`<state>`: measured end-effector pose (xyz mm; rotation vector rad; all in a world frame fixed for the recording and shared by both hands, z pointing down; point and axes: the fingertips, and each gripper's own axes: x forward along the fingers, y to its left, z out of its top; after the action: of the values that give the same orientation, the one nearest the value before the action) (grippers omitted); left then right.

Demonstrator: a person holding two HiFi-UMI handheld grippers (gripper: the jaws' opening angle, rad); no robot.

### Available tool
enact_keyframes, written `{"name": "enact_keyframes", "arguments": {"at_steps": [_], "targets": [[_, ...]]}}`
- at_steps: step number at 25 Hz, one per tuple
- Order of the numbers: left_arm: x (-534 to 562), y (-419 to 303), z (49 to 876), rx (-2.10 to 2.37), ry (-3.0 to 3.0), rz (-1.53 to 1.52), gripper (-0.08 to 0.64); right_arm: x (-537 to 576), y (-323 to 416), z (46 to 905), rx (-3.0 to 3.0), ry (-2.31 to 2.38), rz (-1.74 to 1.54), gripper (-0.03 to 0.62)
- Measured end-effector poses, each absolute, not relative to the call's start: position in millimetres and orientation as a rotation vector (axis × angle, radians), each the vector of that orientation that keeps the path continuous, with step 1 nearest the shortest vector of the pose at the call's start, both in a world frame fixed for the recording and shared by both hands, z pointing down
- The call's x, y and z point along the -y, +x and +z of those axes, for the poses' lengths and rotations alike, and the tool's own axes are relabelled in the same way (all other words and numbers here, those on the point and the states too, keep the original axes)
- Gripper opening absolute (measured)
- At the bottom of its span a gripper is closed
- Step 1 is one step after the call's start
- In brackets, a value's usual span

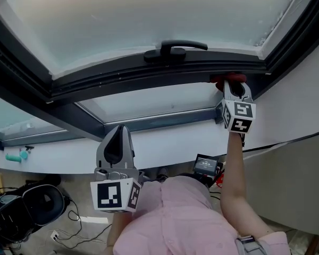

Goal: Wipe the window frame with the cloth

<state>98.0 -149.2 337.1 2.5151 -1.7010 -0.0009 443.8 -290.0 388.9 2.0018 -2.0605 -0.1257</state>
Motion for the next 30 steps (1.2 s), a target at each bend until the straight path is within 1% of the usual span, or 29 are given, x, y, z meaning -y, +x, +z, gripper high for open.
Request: {"name": "enact_keyframes", "arguments": {"at_steps": [16, 30], "targets": [[150.8, 90.3, 335.5, 1.731, 2.498, 0.004, -0.003, 287.5, 463.0, 388.6, 2.058, 1.994, -0.156, 0.071], [153.9, 87.0, 336.3, 1.728, 2.493, 0.000, -0.003, 282.5, 496.6, 387.3, 1.981, 2.061, -0.153, 0.071]]}}
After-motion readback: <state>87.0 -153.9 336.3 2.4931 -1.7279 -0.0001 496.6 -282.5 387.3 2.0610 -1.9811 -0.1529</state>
